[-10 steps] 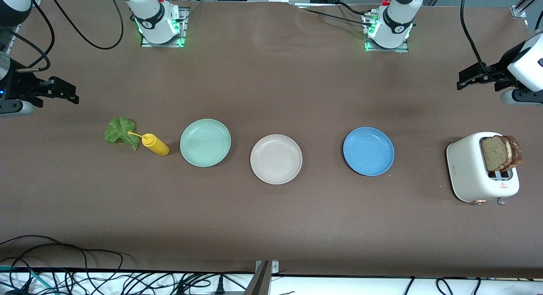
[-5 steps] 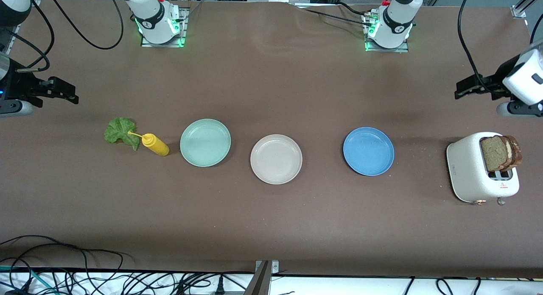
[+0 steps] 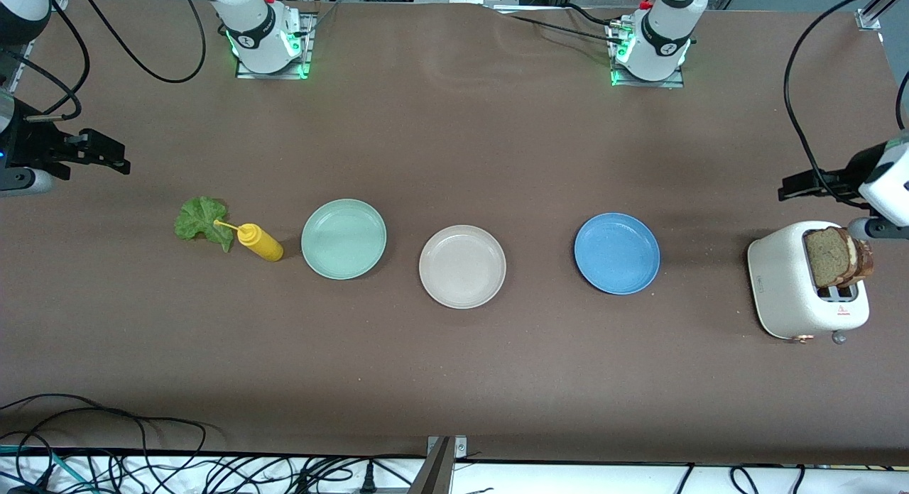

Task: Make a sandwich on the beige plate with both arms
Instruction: 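Move the left gripper down over the bread slices in the toaster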

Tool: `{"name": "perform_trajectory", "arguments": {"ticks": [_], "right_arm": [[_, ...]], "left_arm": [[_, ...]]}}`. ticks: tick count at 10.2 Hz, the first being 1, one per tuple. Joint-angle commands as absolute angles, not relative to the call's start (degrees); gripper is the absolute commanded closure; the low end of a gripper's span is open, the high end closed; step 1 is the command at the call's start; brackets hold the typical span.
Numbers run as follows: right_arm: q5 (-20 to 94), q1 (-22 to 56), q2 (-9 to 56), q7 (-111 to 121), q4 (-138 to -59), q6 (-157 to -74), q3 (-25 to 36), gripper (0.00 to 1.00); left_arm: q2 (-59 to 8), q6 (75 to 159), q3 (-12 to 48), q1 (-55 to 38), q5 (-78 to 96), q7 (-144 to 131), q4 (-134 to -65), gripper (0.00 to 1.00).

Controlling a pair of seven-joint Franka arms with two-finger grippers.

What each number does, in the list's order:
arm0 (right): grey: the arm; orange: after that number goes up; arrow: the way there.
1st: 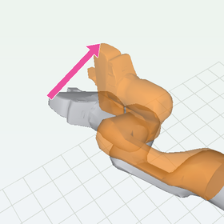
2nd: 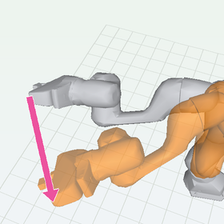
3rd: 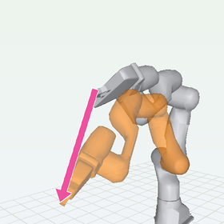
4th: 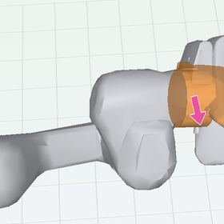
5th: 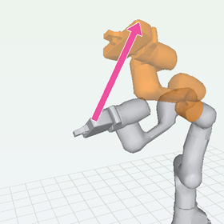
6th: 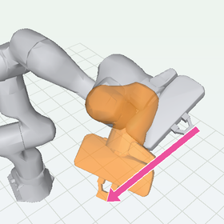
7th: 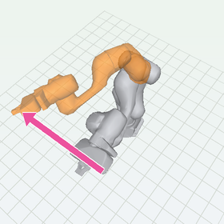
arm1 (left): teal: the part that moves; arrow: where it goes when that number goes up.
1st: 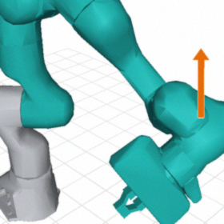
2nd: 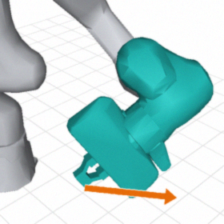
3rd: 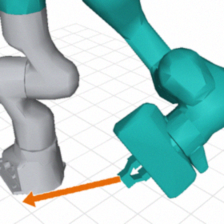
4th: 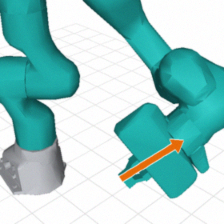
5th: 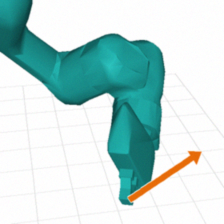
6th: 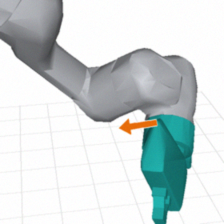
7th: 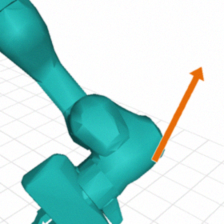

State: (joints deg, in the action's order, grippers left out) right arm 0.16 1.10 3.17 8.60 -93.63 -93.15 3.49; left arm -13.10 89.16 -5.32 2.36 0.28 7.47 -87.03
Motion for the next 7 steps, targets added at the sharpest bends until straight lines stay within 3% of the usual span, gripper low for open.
{"name": "perform_trajectory", "arguments": {"ticks": [1,7], "right_arm": [[0.97,0.97,3.6,8.35,-92.11,-91.93,3.52,0.0],[0.97,0.88,3.6,8.44,-92.2,-91.93,3.52,0.0]], "left_arm": [[-16.42,93.14,-4.92,5.09,-2.27,12.29,-86.4,0.0],[-23.54,101.95,-4.92,7.82,-3.69,16.79,-85.87,0.0]]}}
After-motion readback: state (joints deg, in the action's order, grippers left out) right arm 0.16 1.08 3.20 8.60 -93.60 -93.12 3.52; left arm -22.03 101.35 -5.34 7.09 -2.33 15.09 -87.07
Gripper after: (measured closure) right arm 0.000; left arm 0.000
